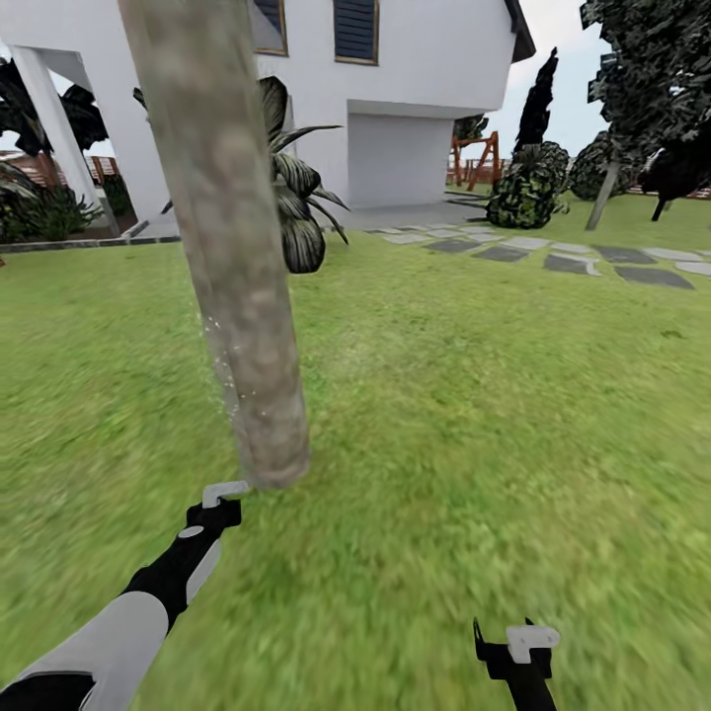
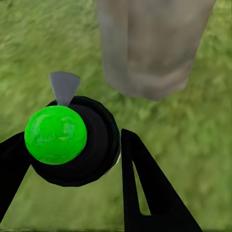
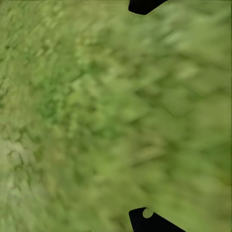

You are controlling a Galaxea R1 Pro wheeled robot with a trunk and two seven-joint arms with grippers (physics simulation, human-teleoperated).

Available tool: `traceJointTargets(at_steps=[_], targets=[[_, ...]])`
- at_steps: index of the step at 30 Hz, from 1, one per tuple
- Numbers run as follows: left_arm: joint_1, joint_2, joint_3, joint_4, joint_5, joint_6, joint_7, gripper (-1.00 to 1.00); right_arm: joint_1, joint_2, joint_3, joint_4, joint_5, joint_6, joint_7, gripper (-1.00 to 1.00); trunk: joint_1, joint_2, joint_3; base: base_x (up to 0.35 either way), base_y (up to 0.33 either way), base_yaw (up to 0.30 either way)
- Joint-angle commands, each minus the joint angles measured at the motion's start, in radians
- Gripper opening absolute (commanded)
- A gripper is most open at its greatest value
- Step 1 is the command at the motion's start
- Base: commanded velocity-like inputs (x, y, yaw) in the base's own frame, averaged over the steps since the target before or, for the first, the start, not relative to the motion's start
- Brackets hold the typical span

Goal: In the garden, pick up the pesticide atomizer on the floor and spray pesticide onto both trees until each tree trunk is fully covered.

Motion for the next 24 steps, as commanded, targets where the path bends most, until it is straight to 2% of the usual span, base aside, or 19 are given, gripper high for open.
traceJointTargets(at_steps=[1,6,19,24], targets=[[0.0,0.0,0.0,0.0,0.0,0.0,0.0,-1.0,0.0,0.0,0.0,0.0,0.0,0.0,0.0,1.0,0.0,0.0,0.0,0.0,-0.269,0.277],[0.0,0.0,0.0,0.0,-0.001,0.0,0.0,-1.0,0.0,0.0,0.0,0.0,0.0,0.0,0.0,1.0,0.0,0.0,0.0,0.029,-0.268,0.261],[0.0,0.0,0.0,0.0,0.0,0.0,0.0,-1.0,0.0,0.0,0.0,0.0,0.0,0.0,0.0,1.0,0.0,0.0,0.0,0.084,-0.268,0.017],[0.0,0.0,0.0,0.0,0.0,0.0,0.0,-1.0,0.0,0.0,0.0,0.0,0.0,0.0,0.0,1.0,0.0,0.0,0.0,0.086,-0.268,0.16]])
